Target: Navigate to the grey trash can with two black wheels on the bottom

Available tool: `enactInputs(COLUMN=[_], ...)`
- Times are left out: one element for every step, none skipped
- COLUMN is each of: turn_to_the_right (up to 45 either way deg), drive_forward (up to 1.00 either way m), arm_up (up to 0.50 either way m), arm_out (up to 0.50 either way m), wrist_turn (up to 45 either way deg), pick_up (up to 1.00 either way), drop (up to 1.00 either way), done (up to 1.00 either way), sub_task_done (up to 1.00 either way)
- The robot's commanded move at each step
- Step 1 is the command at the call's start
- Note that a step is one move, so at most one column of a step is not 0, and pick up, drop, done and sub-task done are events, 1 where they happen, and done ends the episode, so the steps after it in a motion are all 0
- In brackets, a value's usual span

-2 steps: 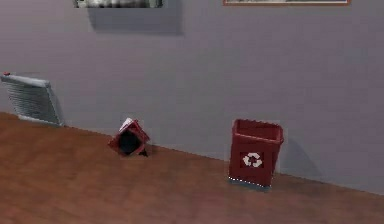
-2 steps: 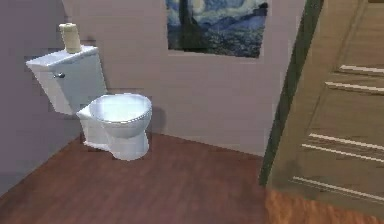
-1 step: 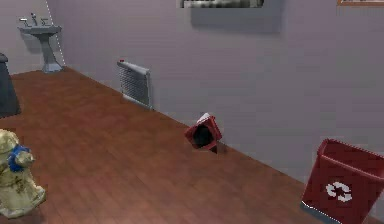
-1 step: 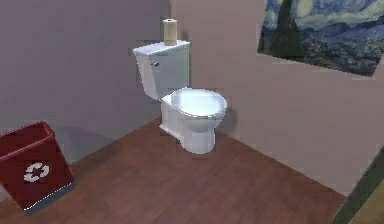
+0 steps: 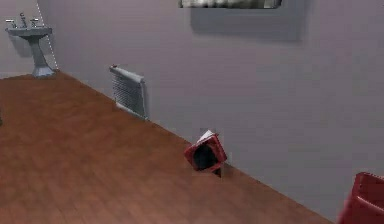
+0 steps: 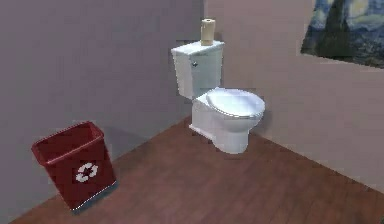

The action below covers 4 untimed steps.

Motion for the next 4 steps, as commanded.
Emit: enactInputs(turn_to_the_right=[-33.0,0.0,-6.0,0.0], drive_forward=[0.00,1.00,0.00,0.25], arm_up=[0.00,0.00,0.00,0.00], arm_out=[0.00,0.00,0.00,0.00], wrist_turn=[0.0,0.0,0.0,0.0], pick_up=[0.00,0.00,0.00,0.00], drop=[0.00,0.00,0.00,0.00], done=[0.00,0.00,0.00,0.00], sub_task_done=[0.00,0.00,0.00,0.00])
